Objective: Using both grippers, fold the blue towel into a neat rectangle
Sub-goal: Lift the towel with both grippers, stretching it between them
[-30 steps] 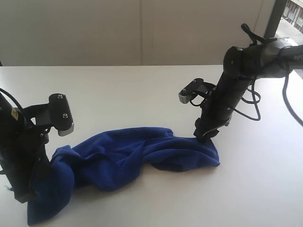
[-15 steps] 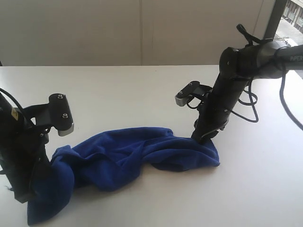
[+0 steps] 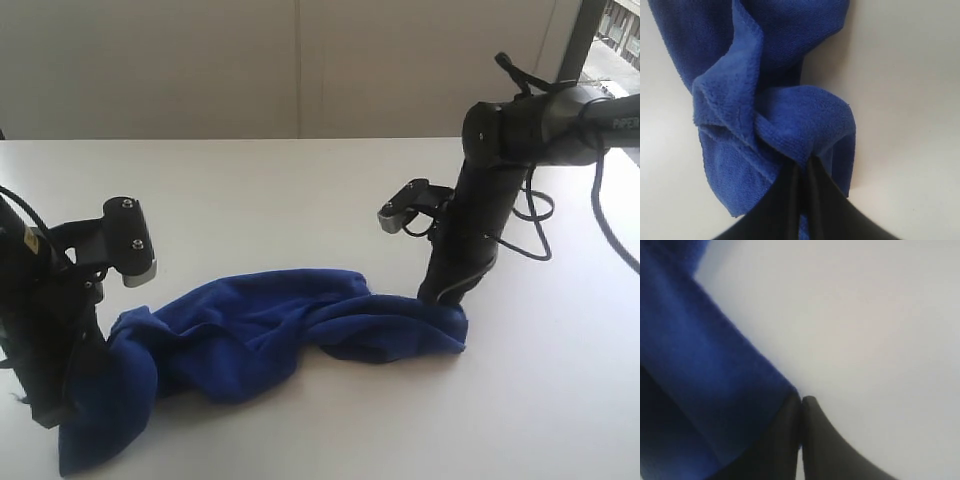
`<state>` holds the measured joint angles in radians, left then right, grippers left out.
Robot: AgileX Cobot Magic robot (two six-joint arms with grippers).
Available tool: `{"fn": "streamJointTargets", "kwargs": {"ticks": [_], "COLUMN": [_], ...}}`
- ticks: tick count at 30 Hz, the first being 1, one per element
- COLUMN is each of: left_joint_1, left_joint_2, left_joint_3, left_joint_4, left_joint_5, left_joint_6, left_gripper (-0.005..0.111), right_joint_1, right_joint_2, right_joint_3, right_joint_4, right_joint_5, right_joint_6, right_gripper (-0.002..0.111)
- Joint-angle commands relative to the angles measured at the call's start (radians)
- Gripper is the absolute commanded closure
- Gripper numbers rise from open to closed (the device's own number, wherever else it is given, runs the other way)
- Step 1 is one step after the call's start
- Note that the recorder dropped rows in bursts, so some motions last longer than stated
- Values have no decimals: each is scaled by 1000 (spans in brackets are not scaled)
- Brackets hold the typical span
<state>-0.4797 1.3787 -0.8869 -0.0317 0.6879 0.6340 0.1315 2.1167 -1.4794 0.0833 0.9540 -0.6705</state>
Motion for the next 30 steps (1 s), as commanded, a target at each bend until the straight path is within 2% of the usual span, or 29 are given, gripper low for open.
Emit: {"fn": "streamJointTargets", "kwargs": {"ticks": [1,6,11,18,27,30], "left_joint_1": [0,0,0,0,0,0], "left_joint_2": [-14,-70,-135,-224,-321,-346], "left_joint_3": [6,-31,-34,-34,-34,-34], "left_joint_4": [19,25,25,70,70,70], "left_joint_5": [-36,-37,-28,-43,-16,90], "left_joint_6": [2,-7,-8,40,55,55], "left_gripper": [107,107,107,107,107,107], "right_joint_1": [-2,-2,-2,-2,-2,-2], "right_joint_2": [-108,-300,-523,-845,-995,-1009], "right_joint_3": [1,1,1,1,1,1], "right_joint_4": [-170,-220,-367,-430,-615,-621], "right_joint_5": [36,4,-10,28,111,124], "right_joint_6": [133,197,344,404,513,537], "right_gripper": [108,108,108,108,108,108]}}
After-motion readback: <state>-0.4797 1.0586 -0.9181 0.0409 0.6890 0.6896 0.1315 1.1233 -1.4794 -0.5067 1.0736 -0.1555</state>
